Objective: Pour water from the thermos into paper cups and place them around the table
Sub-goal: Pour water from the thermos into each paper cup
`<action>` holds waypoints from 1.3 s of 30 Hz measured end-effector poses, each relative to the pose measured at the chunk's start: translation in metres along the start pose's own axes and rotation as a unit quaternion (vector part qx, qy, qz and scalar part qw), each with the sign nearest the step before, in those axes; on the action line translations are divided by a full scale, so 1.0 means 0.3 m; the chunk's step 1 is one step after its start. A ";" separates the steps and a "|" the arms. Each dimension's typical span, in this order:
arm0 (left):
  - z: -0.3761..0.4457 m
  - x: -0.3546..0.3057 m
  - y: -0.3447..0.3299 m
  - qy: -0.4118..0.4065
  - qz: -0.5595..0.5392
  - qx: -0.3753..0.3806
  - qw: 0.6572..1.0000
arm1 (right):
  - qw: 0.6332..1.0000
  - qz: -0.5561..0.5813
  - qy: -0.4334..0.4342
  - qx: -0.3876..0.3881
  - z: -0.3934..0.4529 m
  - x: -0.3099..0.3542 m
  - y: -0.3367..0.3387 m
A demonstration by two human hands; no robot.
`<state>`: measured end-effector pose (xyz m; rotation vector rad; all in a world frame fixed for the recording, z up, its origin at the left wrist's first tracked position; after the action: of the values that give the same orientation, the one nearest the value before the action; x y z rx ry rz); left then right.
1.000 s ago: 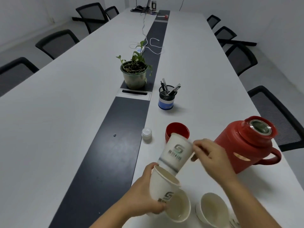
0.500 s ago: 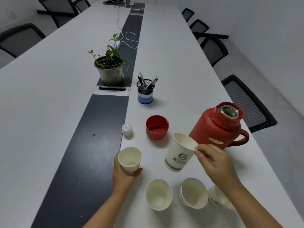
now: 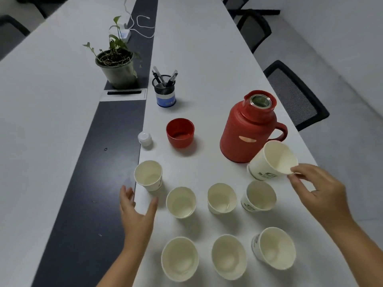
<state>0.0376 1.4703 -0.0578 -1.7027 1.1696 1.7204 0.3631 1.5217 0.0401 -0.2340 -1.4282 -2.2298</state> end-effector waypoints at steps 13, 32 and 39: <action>-0.381 -0.286 -0.434 -0.140 0.106 0.089 0.980 | 0.989 -0.023 0.081 0.121 -0.148 -0.460 -0.023; -0.169 -0.349 -0.820 -0.039 0.112 -0.001 0.993 | 0.952 0.194 0.028 0.234 0.269 -0.647 -0.057; 0.044 -0.376 -0.860 -0.061 0.131 0.109 0.983 | 0.881 0.302 -0.035 0.361 0.463 -0.543 -0.285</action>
<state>0.2529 1.6475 -0.0159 -1.3436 1.5171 1.7421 0.4485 1.7237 -0.0312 -0.4291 -1.8052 -1.1130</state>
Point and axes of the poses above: each hand's wrist, its own z-axis towards the middle knuckle, its own y-axis out of the back of the hand, x = y × z, the point moved 1 cm from there along z, towards the middle knuckle, and after that the axes turned 5 degrees about -z, right-handed, at the moved point
